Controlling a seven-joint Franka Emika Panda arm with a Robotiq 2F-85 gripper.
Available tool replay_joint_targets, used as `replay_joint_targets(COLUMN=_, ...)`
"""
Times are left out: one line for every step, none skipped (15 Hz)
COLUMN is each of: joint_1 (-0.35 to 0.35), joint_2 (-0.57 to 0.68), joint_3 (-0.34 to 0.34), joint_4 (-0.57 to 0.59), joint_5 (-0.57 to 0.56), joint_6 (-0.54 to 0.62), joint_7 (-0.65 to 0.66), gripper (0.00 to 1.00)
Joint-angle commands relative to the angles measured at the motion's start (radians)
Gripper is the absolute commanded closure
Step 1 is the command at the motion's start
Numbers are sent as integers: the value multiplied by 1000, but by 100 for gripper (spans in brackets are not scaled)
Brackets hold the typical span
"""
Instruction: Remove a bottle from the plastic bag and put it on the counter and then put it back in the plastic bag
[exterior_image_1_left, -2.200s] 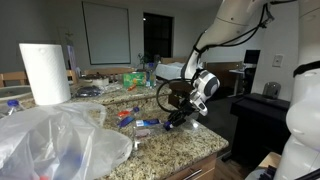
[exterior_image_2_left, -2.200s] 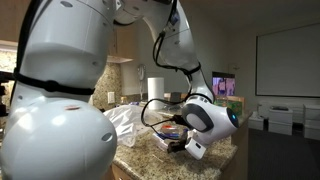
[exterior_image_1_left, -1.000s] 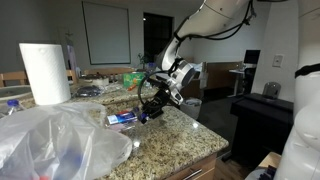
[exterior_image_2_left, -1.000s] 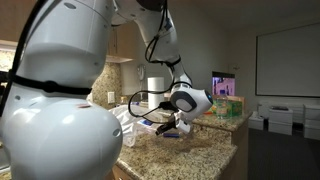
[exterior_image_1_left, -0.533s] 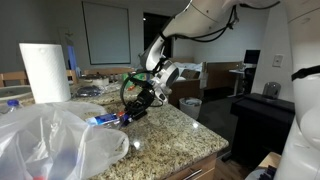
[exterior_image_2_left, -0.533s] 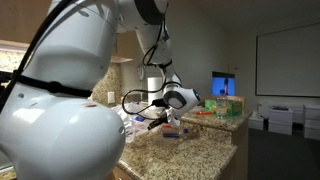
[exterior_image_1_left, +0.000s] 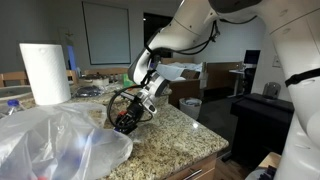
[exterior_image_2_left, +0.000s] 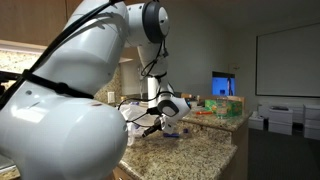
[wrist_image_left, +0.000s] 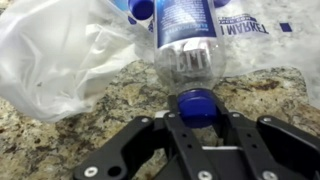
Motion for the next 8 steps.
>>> replay_joint_targets(joint_1=13, joint_2=40, joint_3=25, joint_4=51, joint_5=53, joint_6=27, joint_7=-24, gripper=91)
replay_joint_targets(joint_1=16, joint_2=51, joint_3=33, joint_4=66, joint_5=64, joint_6=29, joint_7=-29, gripper=91)
replay_joint_targets(joint_1=21, joint_2=60, joint_3=39, joint_4=80, joint_5=73, joint_6=35, joint_7=-33, gripper=91)
replay_joint_targets(joint_1=27, joint_2=68, joint_3=42, joint_4=91, joint_5=82, joint_6=40, joint_7=-39, gripper=91)
replay_joint_targets(joint_1=34, joint_2=76, joint_3=45, joint_4=102, joint_5=83, joint_6=46, joint_7=-41, gripper=91)
replay_joint_targets(joint_1=41, joint_2=86, joint_3=47, joint_4=112, joint_5=80, joint_6=48, joint_7=-44, gripper=91)
replay_joint_targets(joint_1=44, joint_2=94, joint_3=51, joint_4=120, joint_5=80, joint_6=47, joint_7=-48, gripper=91)
replay_joint_targets(joint_1=46, joint_2=101, joint_3=54, joint_4=127, joint_5=82, joint_6=42, joint_7=-54, gripper=91)
